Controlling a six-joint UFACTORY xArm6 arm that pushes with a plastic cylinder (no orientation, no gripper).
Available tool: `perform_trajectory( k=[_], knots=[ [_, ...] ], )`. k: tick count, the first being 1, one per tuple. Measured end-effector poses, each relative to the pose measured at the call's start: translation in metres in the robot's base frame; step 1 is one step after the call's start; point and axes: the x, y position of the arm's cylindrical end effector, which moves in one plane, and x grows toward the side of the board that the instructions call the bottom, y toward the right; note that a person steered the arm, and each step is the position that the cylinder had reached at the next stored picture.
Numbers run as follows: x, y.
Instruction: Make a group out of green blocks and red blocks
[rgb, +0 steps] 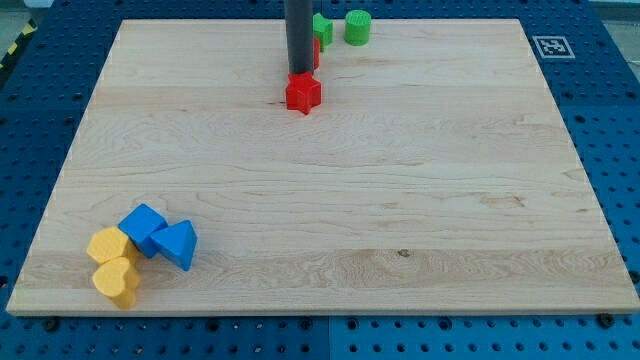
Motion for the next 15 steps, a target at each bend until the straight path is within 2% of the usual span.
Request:
perform_trajectory(
  k=[1,2,3,4,6,7,10,15],
  knots=[
    [-0.006,0.0],
    [0.023,-0.035],
    [0.072,-0.057],
    [0.077,-0.035],
    [0.059,0.026],
    [0.045,0.034],
    [0.055,-0.027],
    [0.019,0.04]
  ],
)
